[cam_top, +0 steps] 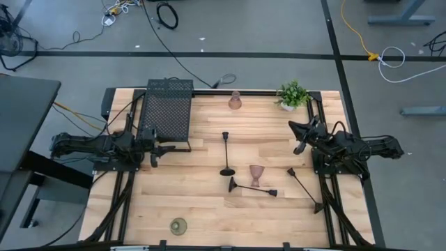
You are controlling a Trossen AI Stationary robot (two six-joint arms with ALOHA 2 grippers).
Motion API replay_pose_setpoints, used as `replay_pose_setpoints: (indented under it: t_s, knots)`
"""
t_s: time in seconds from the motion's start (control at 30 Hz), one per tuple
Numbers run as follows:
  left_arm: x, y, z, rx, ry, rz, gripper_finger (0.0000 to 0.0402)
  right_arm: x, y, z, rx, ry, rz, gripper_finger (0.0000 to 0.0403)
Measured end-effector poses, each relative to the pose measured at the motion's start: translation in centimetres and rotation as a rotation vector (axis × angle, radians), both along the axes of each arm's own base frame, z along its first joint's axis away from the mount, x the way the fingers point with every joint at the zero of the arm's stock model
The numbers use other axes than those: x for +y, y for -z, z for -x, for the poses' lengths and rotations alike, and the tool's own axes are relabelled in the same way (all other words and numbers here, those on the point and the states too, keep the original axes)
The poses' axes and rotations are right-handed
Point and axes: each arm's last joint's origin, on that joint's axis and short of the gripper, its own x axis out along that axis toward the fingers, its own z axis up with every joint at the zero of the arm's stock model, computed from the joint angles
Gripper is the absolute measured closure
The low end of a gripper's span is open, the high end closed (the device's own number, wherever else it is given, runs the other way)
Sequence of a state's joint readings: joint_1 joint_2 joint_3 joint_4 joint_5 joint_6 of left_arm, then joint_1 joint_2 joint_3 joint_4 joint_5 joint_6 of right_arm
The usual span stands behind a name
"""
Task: Pick & Place candle stick holders
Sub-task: Put the top pink candle holder on the shelf
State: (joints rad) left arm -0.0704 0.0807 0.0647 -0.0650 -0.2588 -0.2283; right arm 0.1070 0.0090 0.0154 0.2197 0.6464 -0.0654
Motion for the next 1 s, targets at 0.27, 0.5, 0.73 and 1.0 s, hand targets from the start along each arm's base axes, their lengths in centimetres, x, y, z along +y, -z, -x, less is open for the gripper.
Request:
replay_pose_setpoints:
  t_s: [0.27,0.5,0.73,1.0]
  knots:
    - [0.0,-0.1,0.0,-0.005,-0.003,0.008,0.0229,0.3,-1.7,0.4,-0.202,-0.126,-0.004,0.0389]
    - [0.0,-0.1,0.0,-0.017,-0.010,0.047,0.0229,0.6,-4.3,1.1,-0.469,-0.232,0.106,0.0389]
    - [0.0,-0.2,0.0,-0.030,-0.016,0.074,0.0229,1.1,-4.4,-0.9,-0.455,-0.329,0.192,0.0389]
    - [0.1,-0.2,0.0,-0.032,-0.035,0.075,0.0229,1.2,-3.0,-4.5,-0.284,-0.254,0.124,0.0389]
